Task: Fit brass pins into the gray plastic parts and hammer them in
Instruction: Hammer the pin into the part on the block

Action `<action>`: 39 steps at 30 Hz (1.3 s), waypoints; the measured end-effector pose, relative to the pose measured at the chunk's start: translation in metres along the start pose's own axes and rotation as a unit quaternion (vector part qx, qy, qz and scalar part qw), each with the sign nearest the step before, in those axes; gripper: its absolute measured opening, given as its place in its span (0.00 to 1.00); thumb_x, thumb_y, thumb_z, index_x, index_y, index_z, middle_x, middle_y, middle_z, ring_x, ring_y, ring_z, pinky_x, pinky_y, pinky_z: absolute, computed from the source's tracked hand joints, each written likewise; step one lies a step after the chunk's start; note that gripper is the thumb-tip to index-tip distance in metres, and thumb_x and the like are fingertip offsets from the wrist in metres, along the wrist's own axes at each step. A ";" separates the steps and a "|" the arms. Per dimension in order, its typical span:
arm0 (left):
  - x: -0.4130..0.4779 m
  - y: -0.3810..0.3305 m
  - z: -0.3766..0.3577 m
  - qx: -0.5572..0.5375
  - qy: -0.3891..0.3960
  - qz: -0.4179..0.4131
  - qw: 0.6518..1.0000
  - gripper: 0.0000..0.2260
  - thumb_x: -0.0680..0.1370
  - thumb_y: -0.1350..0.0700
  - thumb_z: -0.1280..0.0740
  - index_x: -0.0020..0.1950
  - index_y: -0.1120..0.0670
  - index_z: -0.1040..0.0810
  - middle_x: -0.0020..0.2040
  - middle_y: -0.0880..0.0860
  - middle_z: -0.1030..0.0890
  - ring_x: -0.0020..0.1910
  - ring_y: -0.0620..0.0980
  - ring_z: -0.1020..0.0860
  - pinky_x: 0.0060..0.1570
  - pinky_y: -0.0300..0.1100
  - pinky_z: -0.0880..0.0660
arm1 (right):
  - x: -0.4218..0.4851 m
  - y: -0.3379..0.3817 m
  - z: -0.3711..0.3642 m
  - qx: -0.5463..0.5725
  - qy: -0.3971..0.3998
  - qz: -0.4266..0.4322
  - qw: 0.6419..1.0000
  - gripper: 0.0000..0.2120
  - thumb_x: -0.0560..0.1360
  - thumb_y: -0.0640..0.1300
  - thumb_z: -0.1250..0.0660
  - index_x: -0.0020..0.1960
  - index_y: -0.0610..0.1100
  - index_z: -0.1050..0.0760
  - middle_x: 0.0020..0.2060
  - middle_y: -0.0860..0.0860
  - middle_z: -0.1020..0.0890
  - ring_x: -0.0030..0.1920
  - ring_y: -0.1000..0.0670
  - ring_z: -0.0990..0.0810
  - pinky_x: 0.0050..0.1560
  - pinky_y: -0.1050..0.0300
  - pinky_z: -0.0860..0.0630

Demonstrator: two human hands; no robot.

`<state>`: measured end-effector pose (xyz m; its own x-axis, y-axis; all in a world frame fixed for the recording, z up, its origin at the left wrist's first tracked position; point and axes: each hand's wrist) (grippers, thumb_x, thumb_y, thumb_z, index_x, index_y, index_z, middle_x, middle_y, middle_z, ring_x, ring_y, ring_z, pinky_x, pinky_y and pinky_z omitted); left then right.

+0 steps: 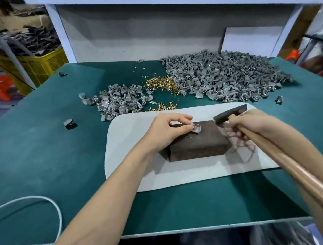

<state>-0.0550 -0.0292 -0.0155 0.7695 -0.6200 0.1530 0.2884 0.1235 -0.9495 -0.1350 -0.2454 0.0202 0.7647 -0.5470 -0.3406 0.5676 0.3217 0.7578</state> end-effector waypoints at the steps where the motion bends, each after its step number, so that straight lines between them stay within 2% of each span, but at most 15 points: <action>1: -0.001 0.001 0.001 -0.009 0.010 0.005 1.000 0.03 0.73 0.63 0.28 0.44 0.57 0.17 0.55 0.53 0.18 0.49 0.39 0.21 0.55 0.32 0.27 | -0.004 0.000 0.004 0.002 0.001 0.011 1.000 0.08 0.71 0.33 0.36 0.34 0.35 0.29 0.21 0.44 0.27 0.16 0.53 0.31 0.18 0.65 0.32; 3: -0.001 0.002 0.002 -0.009 0.021 0.008 1.000 0.05 0.73 0.64 0.29 0.45 0.56 0.17 0.54 0.51 0.19 0.50 0.39 0.21 0.55 0.30 0.27 | -0.013 0.004 0.009 0.017 -0.001 0.039 0.999 0.08 0.74 0.35 0.36 0.36 0.38 0.31 0.25 0.44 0.29 0.15 0.55 0.34 0.17 0.67 0.37; 6: 0.001 0.001 0.003 0.018 0.016 -0.004 1.000 0.05 0.72 0.62 0.28 0.44 0.52 0.18 0.51 0.46 0.18 0.52 0.40 0.22 0.55 0.31 0.29 | -0.035 0.020 0.010 0.048 0.019 0.084 0.995 0.09 0.78 0.43 0.36 0.40 0.42 0.32 0.21 0.50 0.30 0.16 0.54 0.35 0.17 0.67 0.39; 10: 0.001 0.001 0.003 0.022 0.012 -0.011 1.000 0.08 0.72 0.63 0.28 0.39 0.50 0.20 0.51 0.49 0.18 0.54 0.46 0.21 0.61 0.44 0.27 | -0.066 0.044 -0.003 -0.050 0.067 0.160 0.984 0.07 0.75 0.39 0.33 0.43 0.34 0.27 0.21 0.48 0.26 0.17 0.52 0.32 0.19 0.66 0.36; 13: 0.002 0.001 0.002 0.036 0.012 -0.024 0.999 0.08 0.72 0.64 0.29 0.38 0.51 0.21 0.51 0.52 0.17 0.54 0.50 0.21 0.62 0.51 0.27 | -0.077 0.047 -0.016 -0.137 0.004 0.209 0.968 0.09 0.74 0.40 0.32 0.37 0.38 0.28 0.22 0.47 0.25 0.18 0.50 0.29 0.20 0.64 0.34; 15: 0.003 0.000 0.002 0.057 0.011 -0.040 0.997 0.09 0.71 0.65 0.29 0.38 0.51 0.22 0.50 0.53 0.17 0.54 0.51 0.21 0.61 0.52 0.27 | -0.079 0.045 -0.023 -0.221 -0.076 0.244 0.941 0.16 0.73 0.42 0.33 0.31 0.43 0.35 0.23 0.48 0.28 0.22 0.48 0.29 0.23 0.61 0.34; 18: 0.003 0.000 0.001 0.080 0.010 -0.057 0.995 0.10 0.72 0.65 0.29 0.37 0.51 0.23 0.48 0.53 0.17 0.52 0.52 0.21 0.58 0.52 0.26 | -0.081 0.042 -0.029 -0.322 -0.127 0.262 0.901 0.16 0.75 0.45 0.38 0.33 0.46 0.42 0.28 0.48 0.32 0.32 0.41 0.30 0.34 0.54 0.35; 22: 0.004 0.000 0.000 0.083 0.005 -0.060 0.995 0.12 0.72 0.65 0.29 0.36 0.49 0.25 0.48 0.53 0.17 0.50 0.51 0.20 0.57 0.49 0.24 | -0.086 0.038 -0.031 -0.335 -0.125 0.280 0.891 0.16 0.77 0.46 0.41 0.35 0.48 0.45 0.31 0.49 0.32 0.37 0.39 0.30 0.38 0.49 0.32; 26: 0.003 -0.001 0.000 0.074 0.005 -0.058 0.996 0.09 0.71 0.68 0.29 0.39 0.54 0.23 0.46 0.53 0.17 0.46 0.49 0.20 0.53 0.41 0.24 | -0.085 0.036 -0.041 -0.389 -0.101 0.271 0.875 0.10 0.78 0.47 0.43 0.43 0.45 0.42 0.36 0.48 0.33 0.46 0.37 0.25 0.42 0.51 0.32; 30: 0.003 -0.002 0.000 0.054 0.004 -0.038 0.998 0.08 0.72 0.68 0.30 0.39 0.56 0.23 0.49 0.55 0.17 0.49 0.52 0.19 0.55 0.42 0.23 | -0.091 0.046 -0.032 -0.362 -0.155 0.287 0.873 0.12 0.78 0.46 0.42 0.39 0.46 0.42 0.34 0.50 0.33 0.40 0.40 0.31 0.39 0.53 0.37; 33: 0.002 -0.003 0.000 0.055 0.004 -0.047 0.997 0.08 0.71 0.69 0.29 0.39 0.57 0.22 0.46 0.54 0.17 0.46 0.50 0.20 0.51 0.37 0.24 | -0.092 0.043 -0.043 -0.420 -0.135 0.268 0.857 0.06 0.78 0.47 0.44 0.48 0.45 0.39 0.45 0.44 0.25 0.48 0.37 0.24 0.41 0.53 0.36; 37: 0.002 -0.005 0.001 0.051 0.011 -0.043 0.998 0.07 0.72 0.68 0.29 0.39 0.57 0.21 0.46 0.53 0.18 0.45 0.48 0.20 0.51 0.36 0.24 | -0.093 0.044 -0.046 -0.400 -0.171 0.265 0.861 0.08 0.78 0.48 0.43 0.49 0.47 0.42 0.42 0.46 0.29 0.51 0.37 0.24 0.41 0.53 0.37; 39: 0.002 -0.005 0.001 0.067 0.004 -0.053 0.996 0.07 0.72 0.68 0.29 0.39 0.57 0.22 0.44 0.52 0.18 0.44 0.48 0.20 0.49 0.34 0.24 | -0.090 0.048 -0.047 -0.415 -0.140 0.251 0.863 0.08 0.78 0.47 0.43 0.48 0.46 0.41 0.46 0.43 0.25 0.51 0.37 0.24 0.42 0.53 0.36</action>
<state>-0.0545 -0.0298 -0.0099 0.7260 -0.6413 0.2483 0.4420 0.1585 -0.8829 -0.1628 -0.1446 0.0609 0.9404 -0.3047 0.1509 0.2970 0.9522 0.0716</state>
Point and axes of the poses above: each hand's wrist, its own x-axis towards the middle knuckle, its own z-axis out of the back of the hand, y = z × x
